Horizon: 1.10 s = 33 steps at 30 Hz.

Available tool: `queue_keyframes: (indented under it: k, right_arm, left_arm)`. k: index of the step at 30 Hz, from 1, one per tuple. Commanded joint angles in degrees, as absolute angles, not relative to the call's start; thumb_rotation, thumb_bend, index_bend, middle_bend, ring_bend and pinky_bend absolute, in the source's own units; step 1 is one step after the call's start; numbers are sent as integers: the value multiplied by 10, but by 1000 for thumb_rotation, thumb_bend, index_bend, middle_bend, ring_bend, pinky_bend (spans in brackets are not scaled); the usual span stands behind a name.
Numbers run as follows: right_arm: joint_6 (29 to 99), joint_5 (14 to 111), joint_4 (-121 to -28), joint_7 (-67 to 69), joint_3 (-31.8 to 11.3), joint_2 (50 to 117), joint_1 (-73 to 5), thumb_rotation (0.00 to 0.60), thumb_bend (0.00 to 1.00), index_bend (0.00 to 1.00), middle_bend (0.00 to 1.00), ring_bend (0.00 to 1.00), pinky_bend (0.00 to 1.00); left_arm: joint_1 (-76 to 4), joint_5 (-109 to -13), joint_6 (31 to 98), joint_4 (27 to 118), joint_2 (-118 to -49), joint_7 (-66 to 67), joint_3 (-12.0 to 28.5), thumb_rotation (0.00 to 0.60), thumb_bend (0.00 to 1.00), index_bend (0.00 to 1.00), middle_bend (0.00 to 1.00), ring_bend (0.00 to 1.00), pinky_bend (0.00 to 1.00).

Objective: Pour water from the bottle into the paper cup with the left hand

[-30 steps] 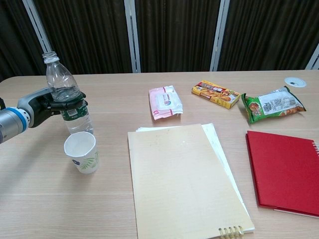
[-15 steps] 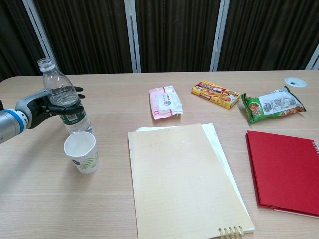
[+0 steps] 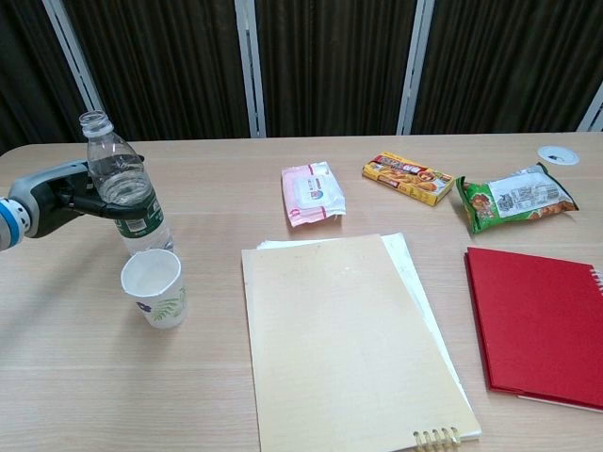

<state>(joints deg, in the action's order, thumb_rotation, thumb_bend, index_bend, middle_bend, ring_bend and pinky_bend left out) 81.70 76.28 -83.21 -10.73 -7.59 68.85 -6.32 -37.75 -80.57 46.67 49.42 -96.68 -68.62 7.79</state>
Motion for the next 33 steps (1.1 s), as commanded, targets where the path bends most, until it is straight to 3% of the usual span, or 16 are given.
queue_keyframes:
  k: [1,9,18,28,33]
  right_arm:
    - [817,762,-833,-104,-76,687,-63,600,0,0,0,0,0]
    - [815,769,-844,-92,-73,678,-61,600,0,0,0,0,0]
    - [830,790,-865,-90,-69,665,-59,600,0,0,0,0,0]
    - [859,822,-881,-86,-68,645,-54,600,0,0,0,0,0]
    - [868,833,-885,-78,-67,637,-51,600,0,0,0,0,0]
  left_arm:
    - [-366,-815,490,533,-930,-663,72,600,153,0,0,0,0]
    - [-308,-847,608,594,-838,-548,52,600,111,0,0,0,0]
    - [-208,-837,779,726,-743,-213,45,600,4,0,0,0,0]
    - [-117,-798,880,968,-657,130,15,600,0,0,0,0,0]
    - [-100,-791,892,1017,-644,192,9,600,0,0,0,0,0]
